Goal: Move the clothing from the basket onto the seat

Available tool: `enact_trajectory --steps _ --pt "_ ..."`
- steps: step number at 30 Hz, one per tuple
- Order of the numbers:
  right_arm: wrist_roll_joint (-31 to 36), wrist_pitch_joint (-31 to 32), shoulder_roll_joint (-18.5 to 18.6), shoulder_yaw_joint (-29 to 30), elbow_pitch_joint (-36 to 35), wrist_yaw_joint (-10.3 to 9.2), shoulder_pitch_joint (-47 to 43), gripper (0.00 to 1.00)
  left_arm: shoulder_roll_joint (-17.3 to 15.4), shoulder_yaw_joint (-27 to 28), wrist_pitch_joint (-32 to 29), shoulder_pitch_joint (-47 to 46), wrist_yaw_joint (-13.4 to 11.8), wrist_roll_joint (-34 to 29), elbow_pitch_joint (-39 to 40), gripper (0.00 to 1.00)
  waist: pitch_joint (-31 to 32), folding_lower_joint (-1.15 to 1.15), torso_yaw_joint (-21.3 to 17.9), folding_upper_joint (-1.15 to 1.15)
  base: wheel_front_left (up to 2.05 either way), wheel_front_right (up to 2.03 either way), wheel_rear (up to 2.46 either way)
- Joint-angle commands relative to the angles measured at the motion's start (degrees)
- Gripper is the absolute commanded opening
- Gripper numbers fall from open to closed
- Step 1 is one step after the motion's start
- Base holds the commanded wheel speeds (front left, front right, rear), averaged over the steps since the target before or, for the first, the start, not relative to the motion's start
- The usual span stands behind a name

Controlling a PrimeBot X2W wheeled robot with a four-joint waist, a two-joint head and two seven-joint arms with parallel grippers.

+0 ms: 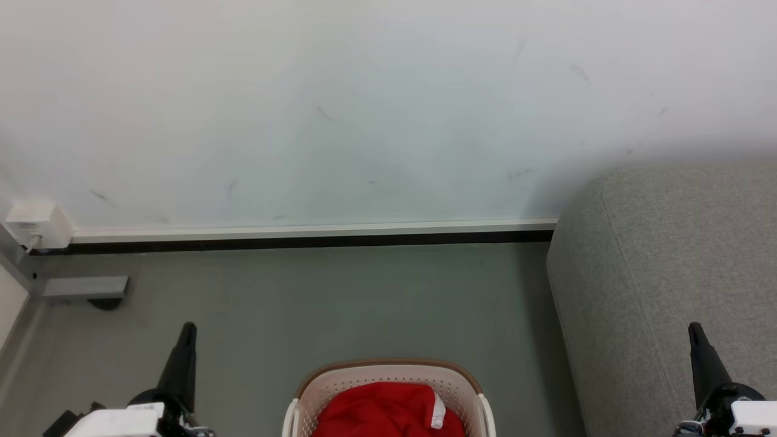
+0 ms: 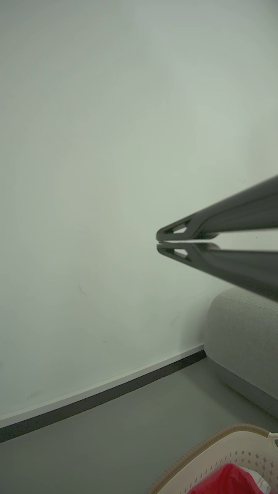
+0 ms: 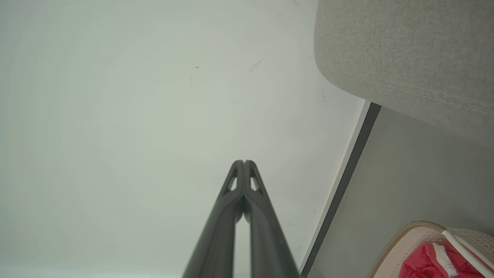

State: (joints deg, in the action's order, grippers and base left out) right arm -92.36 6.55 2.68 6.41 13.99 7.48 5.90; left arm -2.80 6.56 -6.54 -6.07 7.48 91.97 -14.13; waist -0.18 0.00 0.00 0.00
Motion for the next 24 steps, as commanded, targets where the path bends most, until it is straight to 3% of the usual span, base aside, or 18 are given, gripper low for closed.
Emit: enact_trajectory --steps 1,24 --pt "-0.12 0.11 0.43 0.22 0.12 0.02 0.84 0.0 -0.11 0.07 -0.15 -0.44 0.16 0.84 0.21 0.0 0.0 0.0 0.0 0.0 0.0 0.0 0.0" --pt "-0.12 0.11 0.43 0.22 0.12 0.02 0.84 0.0 -0.11 0.07 -0.15 -0.44 0.16 0.84 0.21 0.0 0.0 0.0 0.0 0.0 0.0 0.0 0.0"
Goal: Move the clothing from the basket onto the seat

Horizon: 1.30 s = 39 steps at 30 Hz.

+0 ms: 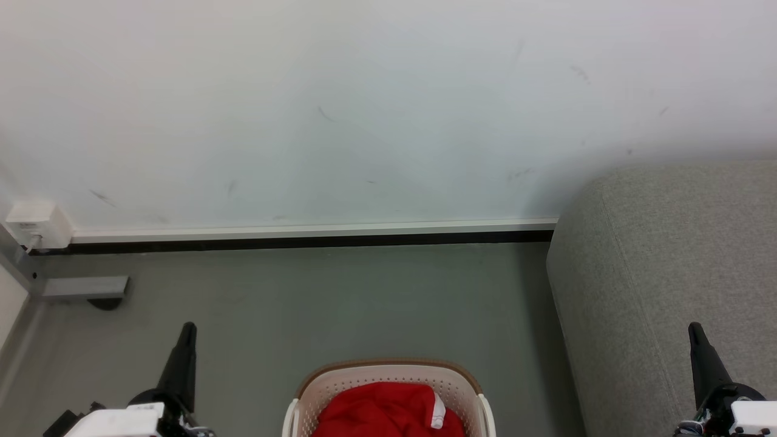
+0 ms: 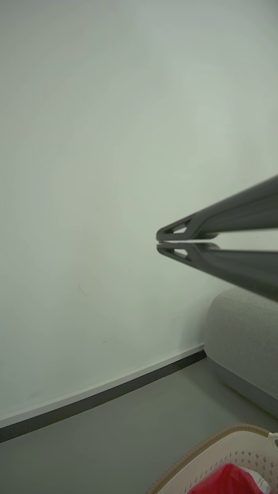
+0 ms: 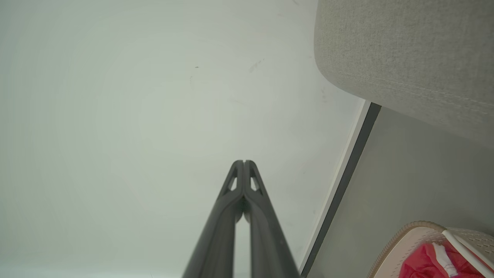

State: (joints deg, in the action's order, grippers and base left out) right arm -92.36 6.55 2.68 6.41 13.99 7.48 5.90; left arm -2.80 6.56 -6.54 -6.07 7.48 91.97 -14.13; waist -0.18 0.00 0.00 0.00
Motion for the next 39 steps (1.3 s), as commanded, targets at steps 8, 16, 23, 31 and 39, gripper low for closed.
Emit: enact_trajectory --steps 8,16,23,31,39 --pt "-0.12 0.11 0.43 0.22 0.12 0.02 0.84 0.0 -0.11 0.07 -0.15 -0.44 0.16 0.84 0.21 0.0 0.0 0.0 0.0 0.0 0.0 0.0 0.0" --pt "-0.12 0.11 0.43 0.22 0.12 0.03 0.84 0.0 -0.11 0.07 -0.15 -0.44 0.16 0.84 0.21 0.0 0.0 0.0 0.0 0.0 0.0 0.0 0.0" --pt "-0.12 0.11 0.43 0.22 0.12 0.03 0.84 0.0 -0.11 0.07 -0.15 -0.44 0.16 0.84 0.21 0.0 0.0 0.0 0.0 0.0 0.0 0.0 0.0" --pt "0.65 -1.11 -0.48 -0.82 0.57 -0.02 -1.51 1.0 0.26 -1.09 1.33 1.04 -0.02 -0.45 -1.45 1.0 0.0 0.0 0.05 0.0 0.0 0.0 0.0" --pt "3.28 -3.22 0.13 -2.3 -0.25 -0.01 -2.36 1.0 0.22 -2.24 3.32 1.08 -0.04 -1.97 -1.96 1.0 0.06 0.0 0.15 0.0 0.0 0.0 0.0"
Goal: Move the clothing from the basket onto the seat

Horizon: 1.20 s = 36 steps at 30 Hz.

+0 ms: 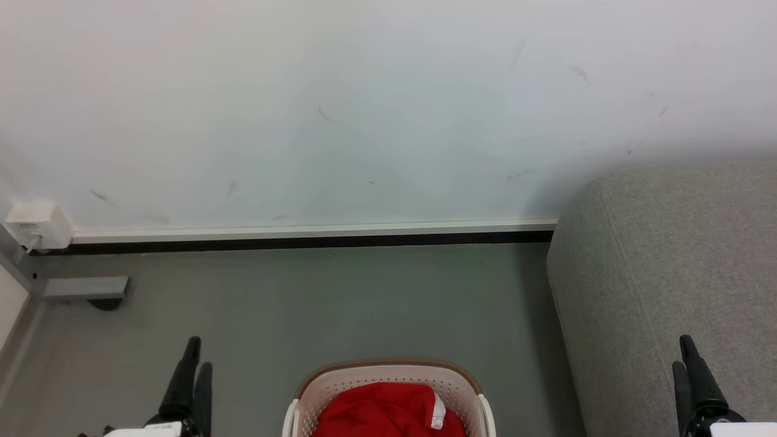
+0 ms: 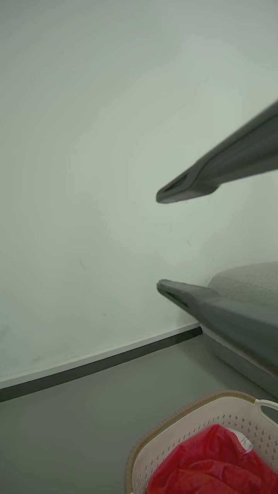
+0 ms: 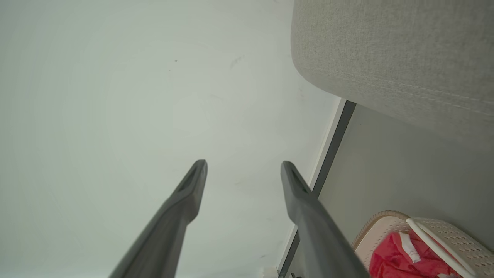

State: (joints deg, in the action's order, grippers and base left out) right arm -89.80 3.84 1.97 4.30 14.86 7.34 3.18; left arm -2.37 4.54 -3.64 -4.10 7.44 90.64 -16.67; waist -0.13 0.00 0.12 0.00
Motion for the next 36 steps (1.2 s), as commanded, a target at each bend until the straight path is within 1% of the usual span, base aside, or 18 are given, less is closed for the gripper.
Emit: enact_trajectory --steps 1,8,14,24,32,36 --pt "1.25 -0.8 0.92 -0.37 -1.21 0.12 0.26 1.0 -0.22 -0.36 0.68 -0.9 -0.05 -1.03 0.52 1.0 0.01 0.0 0.04 0.0 0.0 0.0 0.0" --pt "5.44 -2.67 1.23 -1.06 -2.1 0.13 -0.28 1.0 -0.26 -1.2 2.51 -0.78 -0.84 -4.46 0.51 1.0 0.08 0.0 0.16 0.0 0.0 0.0 0.0" --pt "10.39 -4.13 1.3 -1.45 -3.01 0.14 -0.88 1.0 -0.3 -1.66 3.93 -0.46 -1.97 -8.52 1.43 1.0 0.16 0.0 0.26 0.0 0.0 0.0 0.0" --pt "21.49 -6.33 1.71 -2.43 -4.76 0.15 -1.59 1.0 -0.35 -3.41 6.14 0.2 -4.86 -18.58 4.0 1.0 0.2 0.0 0.36 0.0 0.0 0.0 0.0" --pt "30.14 -7.95 1.93 -3.21 -6.07 0.16 -2.16 1.0 -0.4 -5.31 7.76 0.53 -7.27 -27.18 4.58 1.0 0.31 0.0 0.46 0.0 0.0 0.0 0.0" --pt "34.25 -8.7 2.19 -3.59 -6.58 0.17 -2.41 1.0 -0.42 -6.62 8.5 0.58 -8.08 -31.58 4.51 1.0 0.39 0.0 0.56 0.0 0.0 0.0 0.0"
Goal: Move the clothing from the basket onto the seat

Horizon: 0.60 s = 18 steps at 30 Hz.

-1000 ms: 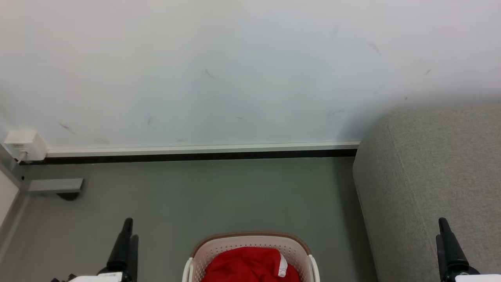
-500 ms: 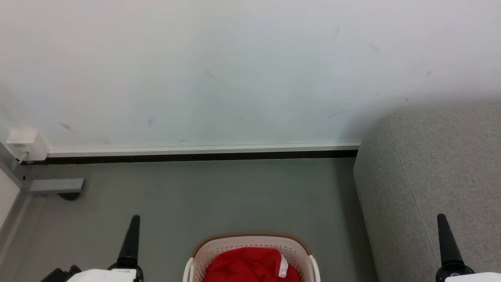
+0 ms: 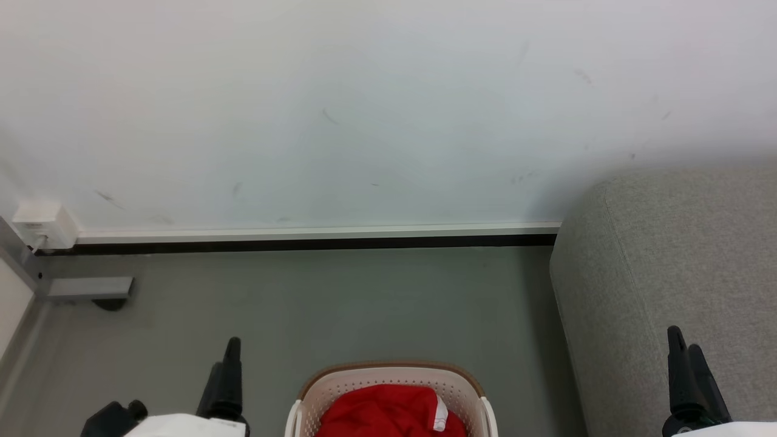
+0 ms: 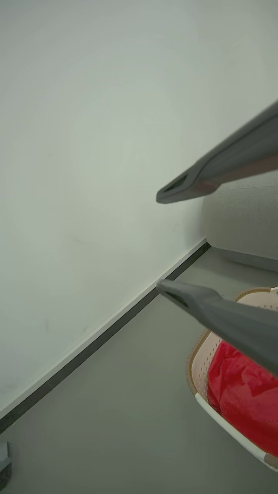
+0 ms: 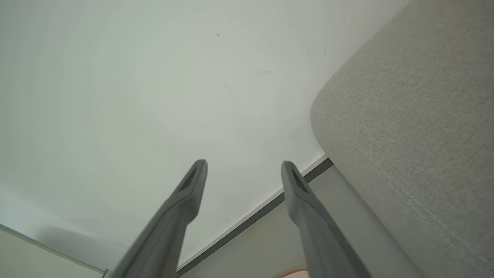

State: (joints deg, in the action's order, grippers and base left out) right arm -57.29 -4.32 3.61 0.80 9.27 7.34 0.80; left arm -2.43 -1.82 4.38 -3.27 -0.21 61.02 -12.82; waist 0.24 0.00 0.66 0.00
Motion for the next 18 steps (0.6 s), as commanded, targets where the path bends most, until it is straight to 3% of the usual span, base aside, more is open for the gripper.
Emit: enact_trajectory --steps 1,18 --pt "2.69 -0.71 0.58 -0.14 -1.12 0.17 -0.1 1.0 -0.36 -0.57 0.65 -0.25 -0.64 -2.99 0.62 1.0 0.04 0.0 0.05 0.0 0.0 0.0 0.0" --pt "20.33 -3.6 1.31 -0.77 -1.85 0.19 -0.63 1.0 -0.44 -3.64 3.54 -0.34 -2.89 -20.89 0.17 1.0 0.47 0.0 0.75 0.0 0.0 0.0 0.0"
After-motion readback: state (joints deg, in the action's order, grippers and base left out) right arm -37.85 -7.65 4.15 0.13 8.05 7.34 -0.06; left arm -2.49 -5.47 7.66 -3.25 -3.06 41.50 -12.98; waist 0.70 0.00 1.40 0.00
